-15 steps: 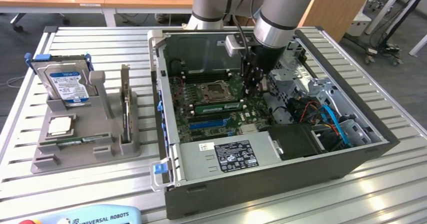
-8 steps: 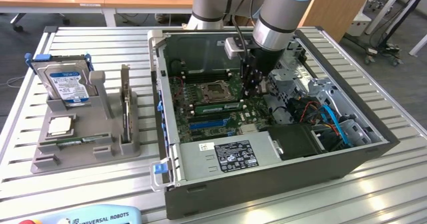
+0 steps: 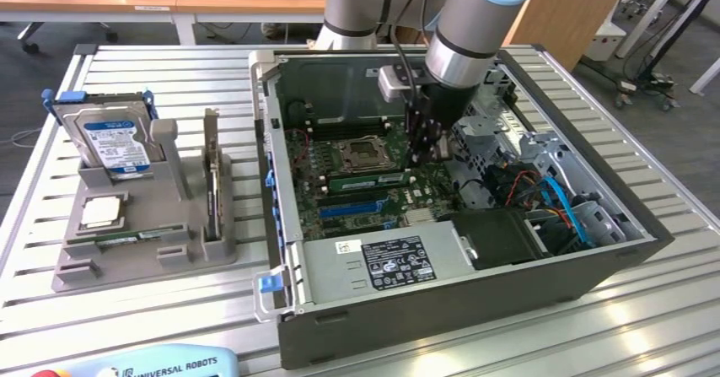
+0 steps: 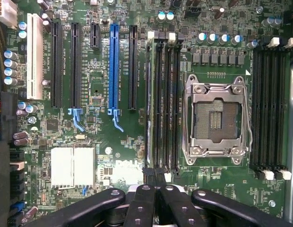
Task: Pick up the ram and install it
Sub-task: 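Press down the ram until it locks into place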
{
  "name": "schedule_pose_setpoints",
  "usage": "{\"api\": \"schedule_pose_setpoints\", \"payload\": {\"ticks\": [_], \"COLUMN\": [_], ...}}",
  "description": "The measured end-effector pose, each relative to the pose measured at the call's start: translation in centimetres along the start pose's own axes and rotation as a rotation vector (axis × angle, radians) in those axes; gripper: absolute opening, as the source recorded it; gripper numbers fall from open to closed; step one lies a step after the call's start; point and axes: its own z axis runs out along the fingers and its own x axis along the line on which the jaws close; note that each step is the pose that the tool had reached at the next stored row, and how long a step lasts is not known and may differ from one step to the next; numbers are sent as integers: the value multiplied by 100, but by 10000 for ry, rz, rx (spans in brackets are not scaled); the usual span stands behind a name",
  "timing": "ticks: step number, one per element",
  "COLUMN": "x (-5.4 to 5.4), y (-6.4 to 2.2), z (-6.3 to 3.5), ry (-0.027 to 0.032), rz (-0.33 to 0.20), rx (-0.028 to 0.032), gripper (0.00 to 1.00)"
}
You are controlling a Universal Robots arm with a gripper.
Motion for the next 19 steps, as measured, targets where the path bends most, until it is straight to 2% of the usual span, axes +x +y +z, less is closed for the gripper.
{"api": "schedule_pose_setpoints", "payload": {"ticks": [12,19], "x": [-7,-3], "y": [-1,-3], "z": [28,98], "ry": [2,1], "rz": [0,1], "rx": [-1,-1], "gripper": [10,10]}}
